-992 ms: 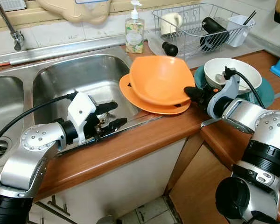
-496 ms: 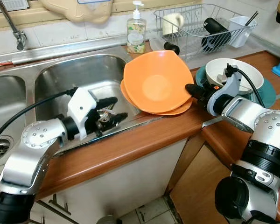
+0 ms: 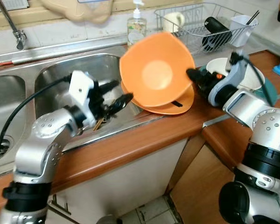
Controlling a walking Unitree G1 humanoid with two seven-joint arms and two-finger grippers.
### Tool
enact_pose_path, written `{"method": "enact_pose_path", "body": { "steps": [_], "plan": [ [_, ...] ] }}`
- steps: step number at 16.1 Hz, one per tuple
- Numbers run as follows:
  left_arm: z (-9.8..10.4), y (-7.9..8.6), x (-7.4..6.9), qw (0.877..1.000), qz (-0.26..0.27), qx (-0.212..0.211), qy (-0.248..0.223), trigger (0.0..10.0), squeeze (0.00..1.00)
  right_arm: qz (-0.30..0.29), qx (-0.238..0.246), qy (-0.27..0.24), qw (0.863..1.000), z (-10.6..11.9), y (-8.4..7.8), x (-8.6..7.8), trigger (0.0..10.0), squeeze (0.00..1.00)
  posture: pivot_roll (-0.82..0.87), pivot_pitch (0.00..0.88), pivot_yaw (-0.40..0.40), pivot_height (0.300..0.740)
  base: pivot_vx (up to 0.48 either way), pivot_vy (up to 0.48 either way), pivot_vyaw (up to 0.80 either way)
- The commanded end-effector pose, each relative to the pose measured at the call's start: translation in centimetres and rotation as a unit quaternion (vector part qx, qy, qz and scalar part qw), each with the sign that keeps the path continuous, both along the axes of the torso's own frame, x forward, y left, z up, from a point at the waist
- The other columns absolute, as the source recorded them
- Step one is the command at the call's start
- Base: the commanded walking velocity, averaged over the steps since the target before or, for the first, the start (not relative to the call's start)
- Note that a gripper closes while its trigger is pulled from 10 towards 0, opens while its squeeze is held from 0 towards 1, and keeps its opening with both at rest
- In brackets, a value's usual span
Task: Kitchen organization
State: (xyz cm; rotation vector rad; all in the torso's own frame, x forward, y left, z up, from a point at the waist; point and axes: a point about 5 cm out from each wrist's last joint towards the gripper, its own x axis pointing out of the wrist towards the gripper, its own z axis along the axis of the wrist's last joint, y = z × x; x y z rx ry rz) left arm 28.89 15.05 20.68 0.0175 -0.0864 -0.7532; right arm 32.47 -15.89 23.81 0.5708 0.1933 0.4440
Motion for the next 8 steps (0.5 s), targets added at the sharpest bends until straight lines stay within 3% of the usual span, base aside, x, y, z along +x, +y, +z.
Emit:
{"method": "enact_pose_path", "body": {
  "steps": [1, 2, 3, 8],
  "plan": [
    [0.1, 0.2, 0.3, 1.000, 0.008, -0.015, 0.007, 10.0, 1.00, 0.010, -0.007, -0.040, 0.999, 1.1, 0.3, -0.4, 0.0, 0.00, -0.05, 0.000, 0.032, 0.740, 0.000, 0.000, 0.00],
    [0.2, -0.1, 0.3, 0.999, 0.001, -0.032, 0.012, 10.0, 0.11, 0.021, -0.017, -0.059, 0.998, 1.4, 0.7, -0.6, 0.0, 0.00, -0.05, 0.000, 0.036, 0.740, 0.000, 0.000, 0.00],
    [0.1, -0.3, 0.4, 0.998, -0.001, -0.054, 0.024, 10.0, 0.00, 0.033, -0.015, -0.078, 0.996, 1.8, 1.0, -0.9, 0.0, 0.00, -0.05, 0.000, 0.036, 0.740, 0.000, 0.000, 0.00],
    [0.9, 1.1, 1.6, 0.994, 0.070, -0.082, 0.000, 10.0, 0.00, 0.040, -0.008, -0.124, 0.991, 2.7, 1.1, -1.6, 0.0, 0.00, -0.06, 0.000, 0.052, 0.740, 0.000, 0.000, 0.00]
  ]
}}
